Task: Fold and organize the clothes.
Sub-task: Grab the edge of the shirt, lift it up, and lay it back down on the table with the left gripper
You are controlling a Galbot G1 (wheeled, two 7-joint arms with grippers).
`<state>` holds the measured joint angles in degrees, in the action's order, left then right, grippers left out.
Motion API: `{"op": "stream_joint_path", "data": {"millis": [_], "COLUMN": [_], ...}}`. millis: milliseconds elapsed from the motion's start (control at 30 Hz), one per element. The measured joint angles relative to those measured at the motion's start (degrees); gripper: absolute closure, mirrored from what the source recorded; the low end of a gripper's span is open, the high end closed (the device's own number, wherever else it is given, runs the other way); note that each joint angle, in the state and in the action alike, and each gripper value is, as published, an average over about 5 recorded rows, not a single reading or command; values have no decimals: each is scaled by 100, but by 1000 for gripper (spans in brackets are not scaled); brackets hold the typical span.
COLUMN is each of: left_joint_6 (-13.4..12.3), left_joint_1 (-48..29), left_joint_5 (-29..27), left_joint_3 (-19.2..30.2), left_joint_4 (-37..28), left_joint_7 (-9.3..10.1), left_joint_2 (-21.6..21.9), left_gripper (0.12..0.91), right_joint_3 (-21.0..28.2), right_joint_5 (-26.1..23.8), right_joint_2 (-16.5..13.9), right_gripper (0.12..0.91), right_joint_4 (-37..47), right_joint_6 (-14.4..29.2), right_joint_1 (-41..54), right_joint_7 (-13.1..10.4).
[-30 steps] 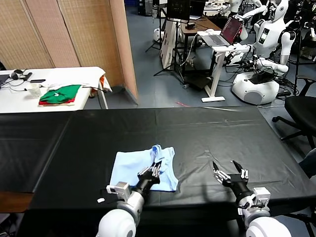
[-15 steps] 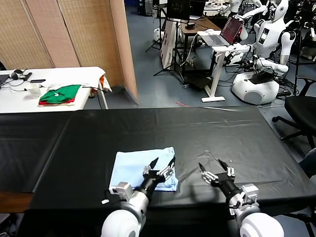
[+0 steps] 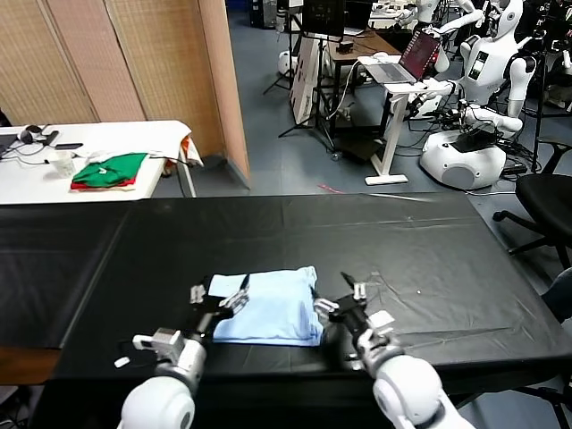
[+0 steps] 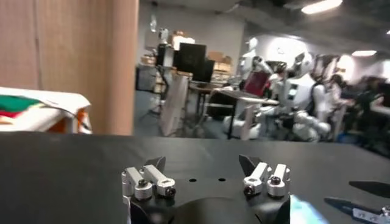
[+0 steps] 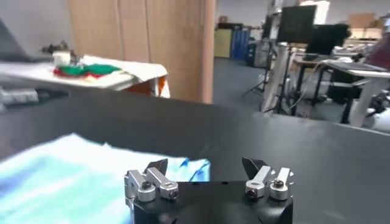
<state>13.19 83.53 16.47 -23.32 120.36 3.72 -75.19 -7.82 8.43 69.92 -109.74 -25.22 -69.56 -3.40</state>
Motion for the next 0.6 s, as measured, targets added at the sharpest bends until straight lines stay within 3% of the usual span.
{"op": "stream_joint_path", "data": {"millis": [167,367,600], "left_joint_6": [50,-5,-239], "left_joint_1": [55,5,24], "left_joint_5": [-36,188,644], "left_joint_3": [-184,-385,-611], "left_joint_4": [-96,-277,-633], "left_joint_7": [-27,-208,-403], "left_joint_2": [1,-52,-258], "left_gripper": [123,123,123], "right_joint_3": [50,-212,-823], "right_joint_5": [-172,657,1344], "right_joint_2": [25,114,-18], "right_gripper": [118,118,118], "right_joint_4": [126,-183,-731], "right_joint_6": [15,590,615], "right_joint_1": [26,-66,-321], "right_joint_7": [-148,-206,-183]}}
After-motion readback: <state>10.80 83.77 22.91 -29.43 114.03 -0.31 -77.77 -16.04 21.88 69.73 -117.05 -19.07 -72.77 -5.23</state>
